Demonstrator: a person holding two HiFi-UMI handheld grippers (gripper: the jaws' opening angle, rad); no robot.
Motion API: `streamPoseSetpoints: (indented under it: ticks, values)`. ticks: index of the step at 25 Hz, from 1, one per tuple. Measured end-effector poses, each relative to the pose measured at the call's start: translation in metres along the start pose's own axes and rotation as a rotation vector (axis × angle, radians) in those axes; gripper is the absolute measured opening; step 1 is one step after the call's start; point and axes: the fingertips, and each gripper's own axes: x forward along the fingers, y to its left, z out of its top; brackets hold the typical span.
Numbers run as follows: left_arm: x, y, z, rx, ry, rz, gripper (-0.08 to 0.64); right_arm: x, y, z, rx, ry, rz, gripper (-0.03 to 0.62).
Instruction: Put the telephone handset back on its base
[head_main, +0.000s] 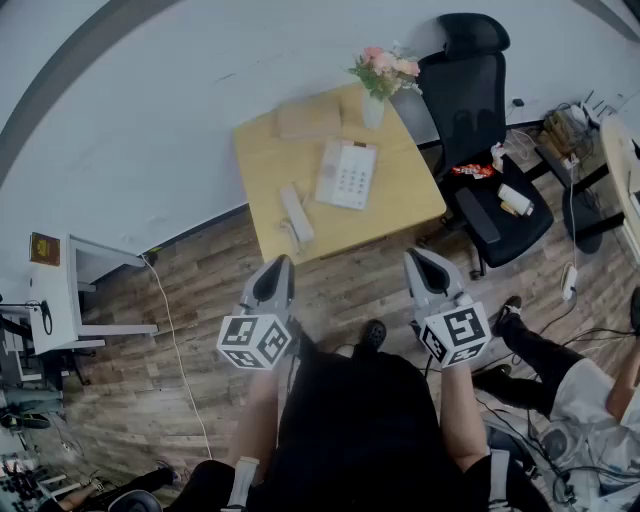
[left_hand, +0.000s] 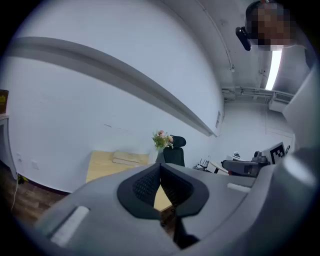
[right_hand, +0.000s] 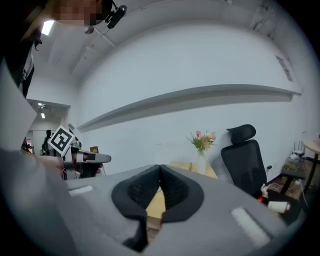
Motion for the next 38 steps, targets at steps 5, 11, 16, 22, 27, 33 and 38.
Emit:
streamPoseSetpoints:
  ticks: [5,11,16,22,27,33,38]
  values:
    - [-0.002,-0.006,0.002,0.004,0.005,-0.019,0.009,-0.001,0.005,0.003,-0.011,0.009,0.004,0.003]
    - [0.005,-0.015,0.003,0.018,0.010,-0.046,0.009,-0.002,0.002,0.006,-0.022,0.004,0.001,0.003]
    - [0.007,-0.026,-0.001,0.033,0.024,-0.052,0.009,-0.007,-0.002,0.009,-0.041,-0.020,-0.014,0.003]
    - [0.009,-0.041,-0.009,0.041,0.034,-0.057,0.009,-0.011,-0.001,0.007,-0.032,-0.037,-0.003,0.003]
    - [0.008,-0.049,-0.018,0.042,0.048,-0.042,0.009,-0.012,0.000,-0.004,-0.001,-0.017,0.032,0.003]
    - [0.006,-0.053,-0.028,0.036,0.067,-0.030,0.009,-0.016,-0.002,-0.012,0.013,0.002,0.046,0.003]
    - [0.008,-0.055,-0.034,0.042,0.084,-0.033,0.009,-0.018,-0.005,-0.019,0.028,0.011,0.044,0.003]
